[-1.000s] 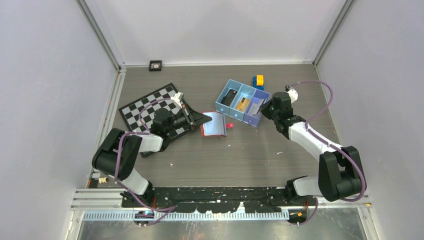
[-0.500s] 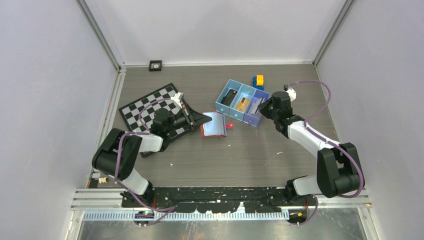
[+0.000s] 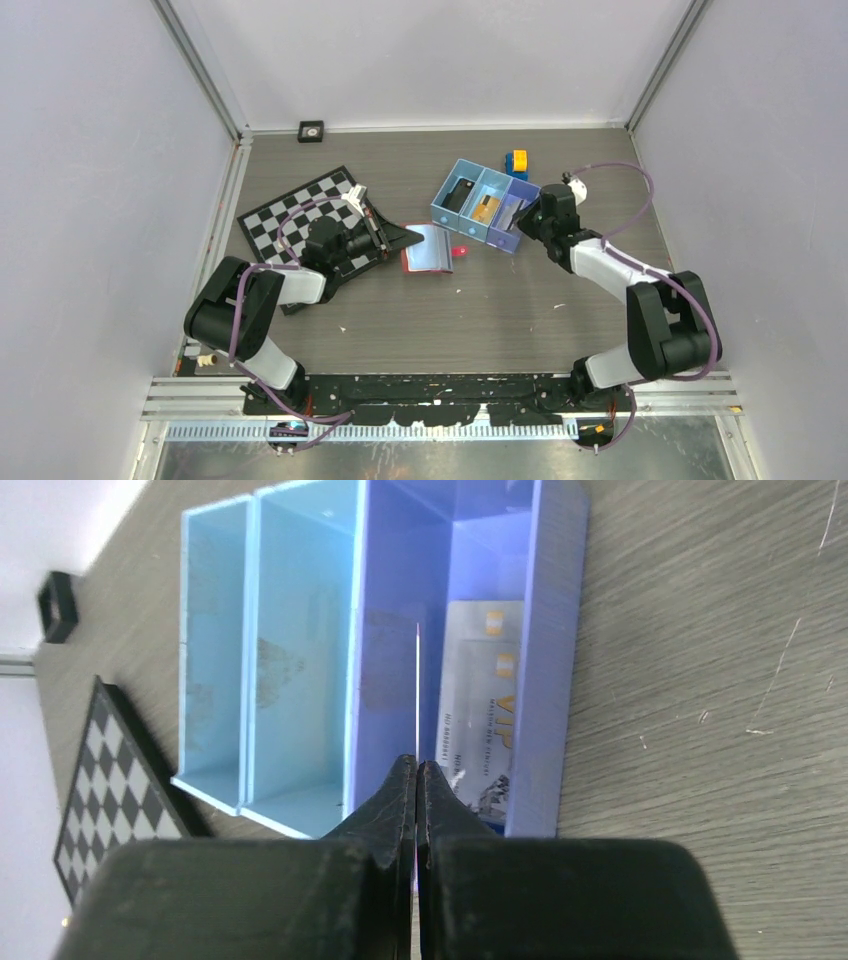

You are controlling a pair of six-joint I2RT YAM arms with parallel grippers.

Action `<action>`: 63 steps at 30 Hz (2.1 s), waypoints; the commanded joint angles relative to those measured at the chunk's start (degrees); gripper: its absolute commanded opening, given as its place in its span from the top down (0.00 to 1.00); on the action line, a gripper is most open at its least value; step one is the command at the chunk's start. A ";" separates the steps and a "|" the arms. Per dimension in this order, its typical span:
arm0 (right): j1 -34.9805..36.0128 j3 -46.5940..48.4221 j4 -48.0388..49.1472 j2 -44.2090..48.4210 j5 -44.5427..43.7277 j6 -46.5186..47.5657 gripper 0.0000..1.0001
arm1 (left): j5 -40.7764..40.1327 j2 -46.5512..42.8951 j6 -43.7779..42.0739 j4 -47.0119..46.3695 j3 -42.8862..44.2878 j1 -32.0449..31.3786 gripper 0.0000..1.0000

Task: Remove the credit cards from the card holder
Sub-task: Place the credit card in the storage box, then remove the credit card from the card holder.

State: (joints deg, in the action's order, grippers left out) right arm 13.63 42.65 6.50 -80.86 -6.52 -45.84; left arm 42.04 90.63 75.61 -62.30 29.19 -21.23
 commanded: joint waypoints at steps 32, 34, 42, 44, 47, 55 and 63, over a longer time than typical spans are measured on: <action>0.78 -12.63 27.90 11.44 34.80 -12.81 0.17 | 2.78 -4.46 7.24 -18.42 -0.14 0.40 1.00; 1.56 -13.61 34.47 8.93 37.30 -15.78 0.16 | 3.98 -4.05 9.04 -19.73 1.05 0.34 1.00; 7.94 -14.35 49.30 2.53 40.90 -18.29 0.15 | 4.27 -6.00 10.54 -19.74 2.03 0.23 1.00; 8.89 -14.14 49.73 1.41 40.72 -18.06 0.14 | 4.37 -6.38 10.95 -19.70 2.20 0.23 1.00; 10.13 -14.14 51.26 -0.07 40.33 -18.95 0.14 | 4.32 -7.29 11.22 -19.70 2.49 0.24 1.00; 11.24 -15.33 51.94 -0.68 37.85 -18.31 0.13 | 4.28 -10.21 11.49 -19.70 2.67 0.32 1.00; 11.44 -17.04 62.25 -3.55 38.68 -24.29 0.12 | 4.20 -10.97 11.66 -19.70 3.00 0.40 1.00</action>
State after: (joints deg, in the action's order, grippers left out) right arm 24.67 26.30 60.40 -83.33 32.10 -67.44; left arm 45.95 81.69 86.80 -77.58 29.78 -21.23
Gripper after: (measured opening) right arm 0.872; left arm 0.076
